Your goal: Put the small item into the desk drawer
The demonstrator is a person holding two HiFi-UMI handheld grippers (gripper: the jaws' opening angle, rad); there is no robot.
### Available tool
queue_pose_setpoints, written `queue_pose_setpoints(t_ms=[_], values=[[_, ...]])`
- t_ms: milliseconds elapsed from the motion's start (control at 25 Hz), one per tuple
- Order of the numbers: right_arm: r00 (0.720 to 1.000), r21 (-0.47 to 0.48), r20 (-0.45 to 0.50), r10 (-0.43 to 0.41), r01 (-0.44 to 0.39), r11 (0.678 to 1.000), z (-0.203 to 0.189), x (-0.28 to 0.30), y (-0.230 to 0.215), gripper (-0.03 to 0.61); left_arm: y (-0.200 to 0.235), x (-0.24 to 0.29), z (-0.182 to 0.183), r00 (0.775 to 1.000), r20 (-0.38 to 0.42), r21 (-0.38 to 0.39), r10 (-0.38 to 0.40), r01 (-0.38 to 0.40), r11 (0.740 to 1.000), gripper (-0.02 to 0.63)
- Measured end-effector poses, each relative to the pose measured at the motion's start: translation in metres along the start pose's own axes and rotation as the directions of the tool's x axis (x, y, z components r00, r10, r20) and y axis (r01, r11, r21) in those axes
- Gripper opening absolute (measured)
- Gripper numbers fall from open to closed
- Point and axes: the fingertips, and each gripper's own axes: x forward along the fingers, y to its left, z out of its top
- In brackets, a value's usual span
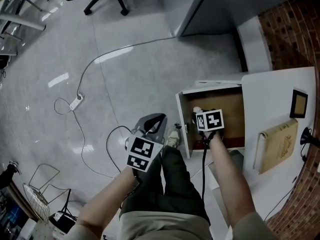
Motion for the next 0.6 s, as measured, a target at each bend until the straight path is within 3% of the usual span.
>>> queue_pose_setpoints(t_ms=[360,600], values=[[0.999,0.031,0.021,0.037,-0.038,0.999,-0.004,0.012,0.003,0.176,-0.004,0.007,-0.015,1.000,-0.025,-0.020,-0.012,0.011,1.000,0.003],[0.993,0.033,0.112,0.026,-0.029,0.999,0.014,-0.038,0.018,0.078,-0.017,-0.016,0.006,1.000,-0.009,-0.001,-0.028,0.028,1.000,0.003]])
